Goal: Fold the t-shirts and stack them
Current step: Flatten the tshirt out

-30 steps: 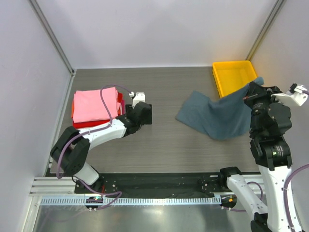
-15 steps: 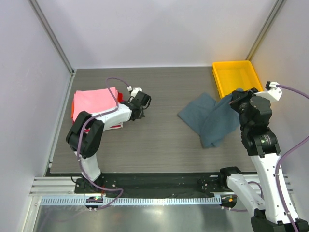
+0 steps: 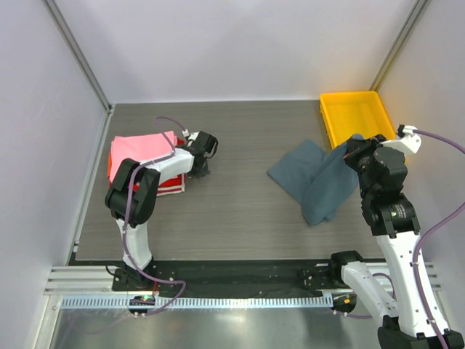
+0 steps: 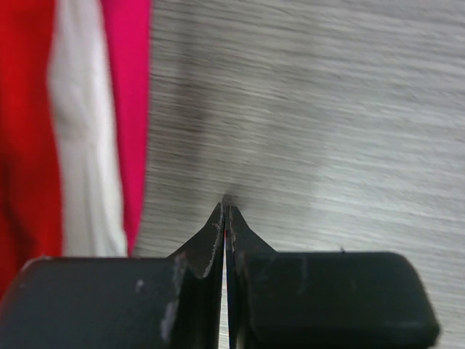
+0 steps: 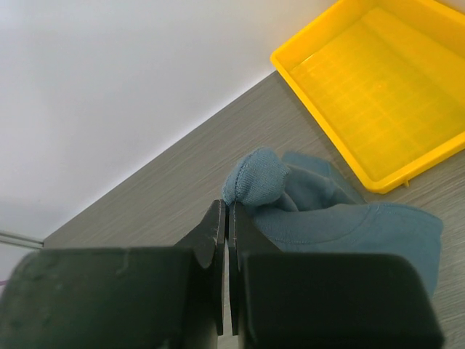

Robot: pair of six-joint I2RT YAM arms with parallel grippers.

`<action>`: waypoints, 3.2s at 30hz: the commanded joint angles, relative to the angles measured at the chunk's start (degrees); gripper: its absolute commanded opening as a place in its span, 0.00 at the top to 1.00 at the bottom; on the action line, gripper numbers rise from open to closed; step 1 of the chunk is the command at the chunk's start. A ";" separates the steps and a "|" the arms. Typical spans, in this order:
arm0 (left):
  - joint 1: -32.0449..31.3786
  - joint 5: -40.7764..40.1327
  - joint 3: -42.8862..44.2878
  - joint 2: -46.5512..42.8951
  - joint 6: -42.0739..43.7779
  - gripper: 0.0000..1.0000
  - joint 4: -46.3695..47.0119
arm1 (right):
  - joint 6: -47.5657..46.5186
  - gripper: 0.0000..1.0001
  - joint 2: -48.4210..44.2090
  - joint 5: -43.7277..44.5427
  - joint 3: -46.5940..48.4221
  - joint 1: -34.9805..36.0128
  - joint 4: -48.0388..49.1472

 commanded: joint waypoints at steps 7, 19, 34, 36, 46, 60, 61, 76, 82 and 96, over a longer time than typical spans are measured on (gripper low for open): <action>5.20 -1.07 -0.97 -0.28 1.04 1.00 -3.41 | 2.17 0.99 0.51 -1.88 -1.15 -0.15 5.12; 6.34 -9.32 -1.41 -1.43 5.51 1.00 -5.16 | 4.37 0.99 2.27 -4.61 -1.15 -0.06 6.10; 13.28 -15.05 -1.93 -0.98 5.26 1.00 -7.45 | 5.34 0.99 3.68 -7.51 -0.36 -0.06 6.62; 14.60 -13.82 -2.20 -1.60 4.91 1.00 -6.92 | 5.43 0.99 3.85 -7.69 -0.36 -0.06 6.62; 11.28 -2.66 -5.08 -8.08 5.86 1.00 -0.96 | 6.56 0.99 5.34 -8.75 -1.06 -0.06 6.01; 3.80 10.81 -13.36 -29.71 -0.19 0.98 3.55 | 5.09 0.99 29.58 -25.17 18.85 17.15 8.12; 3.88 9.32 -12.67 -30.34 -0.37 0.98 2.67 | 4.38 0.99 31.35 -25.79 22.63 18.82 6.90; 7.40 11.41 -10.02 -35.88 -3.27 1.00 -4.02 | -1.35 0.99 24.53 -8.41 37.64 22.96 -10.60; 7.40 11.41 -14.23 -38.78 -3.36 0.99 -3.67 | 2.00 0.99 9.76 3.36 10.30 22.88 -9.37; 3.97 9.14 -5.75 -25.88 -1.16 0.72 -4.10 | 3.66 0.99 -2.73 10.41 -9.32 22.79 -15.96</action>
